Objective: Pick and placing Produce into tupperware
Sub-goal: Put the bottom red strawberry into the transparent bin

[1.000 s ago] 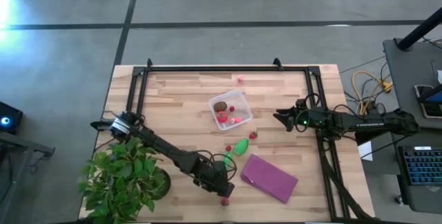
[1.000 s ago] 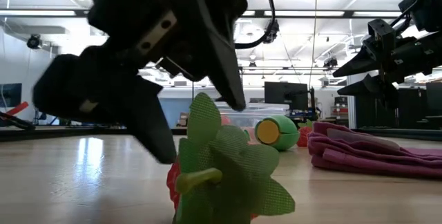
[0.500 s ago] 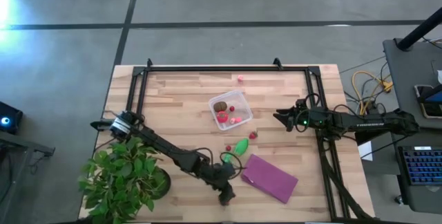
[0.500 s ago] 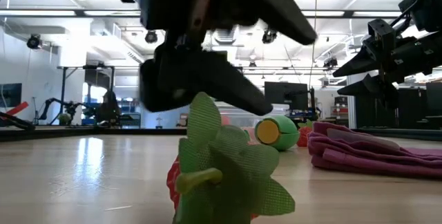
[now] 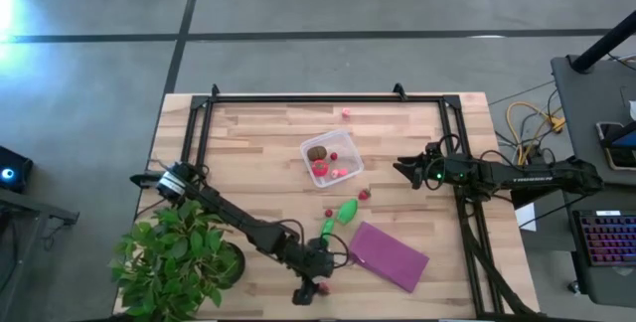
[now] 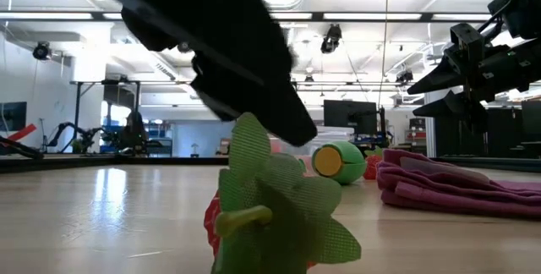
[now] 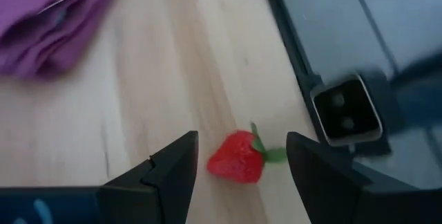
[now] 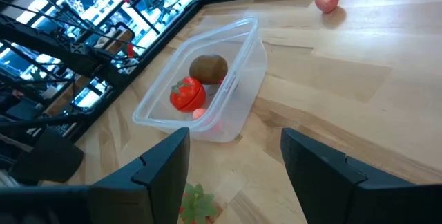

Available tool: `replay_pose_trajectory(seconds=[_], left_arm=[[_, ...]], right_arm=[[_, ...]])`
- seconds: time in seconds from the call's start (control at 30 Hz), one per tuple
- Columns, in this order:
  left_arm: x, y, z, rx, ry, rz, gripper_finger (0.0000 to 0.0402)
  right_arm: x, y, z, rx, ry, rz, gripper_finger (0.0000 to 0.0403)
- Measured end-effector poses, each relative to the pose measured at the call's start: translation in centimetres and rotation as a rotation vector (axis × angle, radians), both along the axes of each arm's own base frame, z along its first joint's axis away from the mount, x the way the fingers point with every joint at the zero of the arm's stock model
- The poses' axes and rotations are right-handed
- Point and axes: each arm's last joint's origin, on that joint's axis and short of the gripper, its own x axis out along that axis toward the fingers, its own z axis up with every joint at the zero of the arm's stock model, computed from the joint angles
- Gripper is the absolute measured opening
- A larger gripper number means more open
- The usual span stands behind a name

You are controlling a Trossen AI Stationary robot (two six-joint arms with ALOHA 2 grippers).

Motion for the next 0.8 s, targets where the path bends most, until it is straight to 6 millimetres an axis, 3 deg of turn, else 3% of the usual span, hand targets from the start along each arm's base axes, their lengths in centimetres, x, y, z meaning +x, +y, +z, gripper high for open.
replay_pose_trajectory(seconds=[0.27, 0.43, 0.8], left_arm=[[-1.0, 0.4, -0.9, 0.380, -0.145, -0.468, 0.0205], [-0.4, 1.4, -0.9, 0.592, -0.213, -0.456, 0.0205], [0.5, 2.0, -0.4, 0.473, -0.313, -0.565, 0.0205]], right_arm=[[0.0, 0.0, 0.0, 0.000, 0.000, 0.000, 0.0219], [0.0, 0.0, 0.0, 0.000, 0.000, 0.000, 0.0219], [0.0, 0.0, 0.0, 0.000, 0.000, 0.000, 0.0219]])
